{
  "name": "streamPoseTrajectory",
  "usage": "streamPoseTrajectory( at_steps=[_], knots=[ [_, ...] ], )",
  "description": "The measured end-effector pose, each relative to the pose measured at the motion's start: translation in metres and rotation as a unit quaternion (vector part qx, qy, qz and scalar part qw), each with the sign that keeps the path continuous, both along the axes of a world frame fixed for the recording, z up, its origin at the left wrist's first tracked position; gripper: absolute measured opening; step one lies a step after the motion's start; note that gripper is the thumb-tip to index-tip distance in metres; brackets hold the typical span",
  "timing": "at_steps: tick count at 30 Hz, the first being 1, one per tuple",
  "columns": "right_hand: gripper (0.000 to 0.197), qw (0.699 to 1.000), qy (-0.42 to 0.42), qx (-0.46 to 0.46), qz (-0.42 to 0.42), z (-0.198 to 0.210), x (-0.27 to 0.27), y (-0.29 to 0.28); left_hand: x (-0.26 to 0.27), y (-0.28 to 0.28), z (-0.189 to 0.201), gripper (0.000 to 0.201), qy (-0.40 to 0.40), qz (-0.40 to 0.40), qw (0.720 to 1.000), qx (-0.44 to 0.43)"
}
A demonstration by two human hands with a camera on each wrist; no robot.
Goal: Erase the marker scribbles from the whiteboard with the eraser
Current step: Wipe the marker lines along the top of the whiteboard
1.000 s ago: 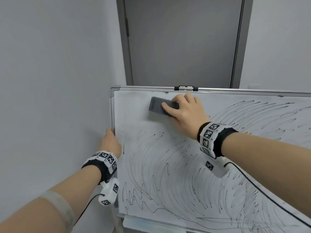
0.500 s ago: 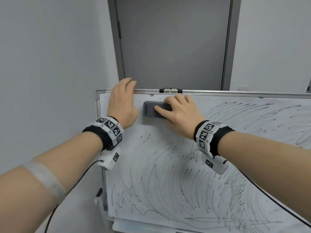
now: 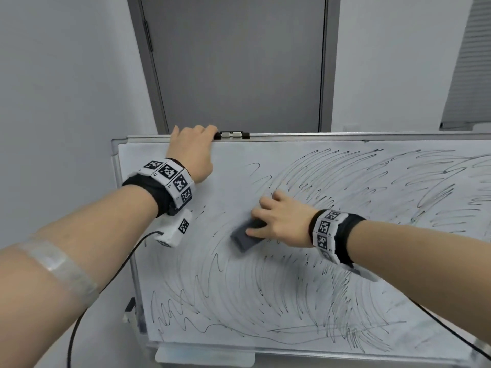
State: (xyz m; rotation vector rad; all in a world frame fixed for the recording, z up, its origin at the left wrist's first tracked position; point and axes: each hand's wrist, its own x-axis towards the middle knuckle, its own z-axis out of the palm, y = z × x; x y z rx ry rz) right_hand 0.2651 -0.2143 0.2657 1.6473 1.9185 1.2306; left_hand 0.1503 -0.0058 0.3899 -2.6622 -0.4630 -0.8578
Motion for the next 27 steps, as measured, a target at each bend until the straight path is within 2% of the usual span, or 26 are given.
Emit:
streamPoseTrajectory(
  at_steps=[2, 4, 5, 6, 8, 10, 11, 13, 14, 16, 18, 19, 20, 21, 23, 25, 26, 27],
  knots=[
    [0.058, 0.991, 0.043, 0.123, -0.015, 0.030, 0.000, 0.004, -0.002, -0.002, -0.001, 0.071, 0.008, 0.013, 1.000, 0.003],
    [0.057, 0.955, 0.124, 0.268, -0.041, 0.066, 0.003, 0.003, -0.001, -0.008, -0.001, 0.077, 0.010, 0.010, 1.000, -0.005],
    [0.056, 0.937, 0.148, 0.312, -0.049, 0.076, 0.004, 0.003, 0.001, -0.012, -0.001, 0.077, 0.010, 0.001, 1.000, -0.012],
    [0.054, 0.933, 0.153, 0.322, -0.048, 0.077, 0.005, 0.002, 0.003, -0.015, -0.001, 0.075, 0.008, -0.008, 1.000, -0.019],
    [0.052, 0.965, 0.109, 0.238, -0.014, 0.056, 0.008, -0.003, 0.008, -0.021, -0.001, 0.073, 0.005, -0.018, 0.999, -0.025],
    [0.057, 0.997, 0.054, 0.059, 0.008, 0.016, 0.011, -0.015, 0.013, -0.022, -0.001, 0.069, 0.001, -0.014, 1.000, -0.028],
    [0.062, 0.999, 0.038, -0.014, 0.000, -0.001, 0.012, -0.022, 0.015, -0.022, 0.000, 0.067, -0.001, -0.009, 1.000, -0.029],
    [0.066, 0.998, 0.023, -0.059, -0.014, -0.014, 0.018, -0.032, 0.018, -0.025, 0.001, 0.060, -0.002, -0.002, 1.000, -0.027],
    [0.065, 0.999, 0.018, -0.036, -0.018, -0.008, 0.020, -0.033, 0.020, -0.028, 0.003, 0.056, 0.000, 0.000, 1.000, -0.030],
    [0.057, 0.993, 0.053, 0.098, -0.035, 0.016, 0.021, -0.033, 0.022, -0.035, 0.006, 0.047, 0.008, -0.003, 0.999, -0.045],
    [0.052, 0.952, 0.135, 0.270, -0.049, 0.052, 0.022, -0.037, 0.026, -0.043, 0.010, 0.048, 0.028, -0.021, 0.998, -0.048],
    [0.050, 0.930, 0.159, 0.327, -0.052, 0.065, 0.023, -0.041, 0.029, -0.049, 0.010, 0.053, 0.043, -0.037, 0.998, -0.033],
    [0.049, 0.919, 0.162, 0.355, -0.052, 0.070, 0.025, -0.045, 0.033, -0.054, 0.010, 0.058, 0.058, -0.055, 0.997, -0.015],
    [0.049, 0.922, 0.149, 0.355, -0.046, 0.068, 0.030, -0.049, 0.038, -0.061, 0.010, 0.063, 0.068, -0.074, 0.995, 0.000],
    [0.052, 0.959, 0.103, 0.261, -0.028, 0.044, 0.036, -0.058, 0.049, -0.074, 0.009, 0.066, 0.078, -0.099, 0.992, 0.005],
    [0.059, 0.995, 0.057, 0.080, -0.025, 0.007, 0.038, -0.066, 0.055, -0.081, 0.008, 0.063, 0.080, -0.101, 0.992, -0.010],
    [0.062, 0.999, 0.044, 0.004, -0.030, -0.010, 0.039, -0.071, 0.056, -0.084, 0.008, 0.060, 0.079, -0.095, 0.992, -0.014],
    [0.064, 0.998, 0.035, -0.035, -0.035, -0.021, 0.039, -0.075, 0.057, -0.085, 0.008, 0.055, 0.078, -0.087, 0.993, -0.016]
  ],
)
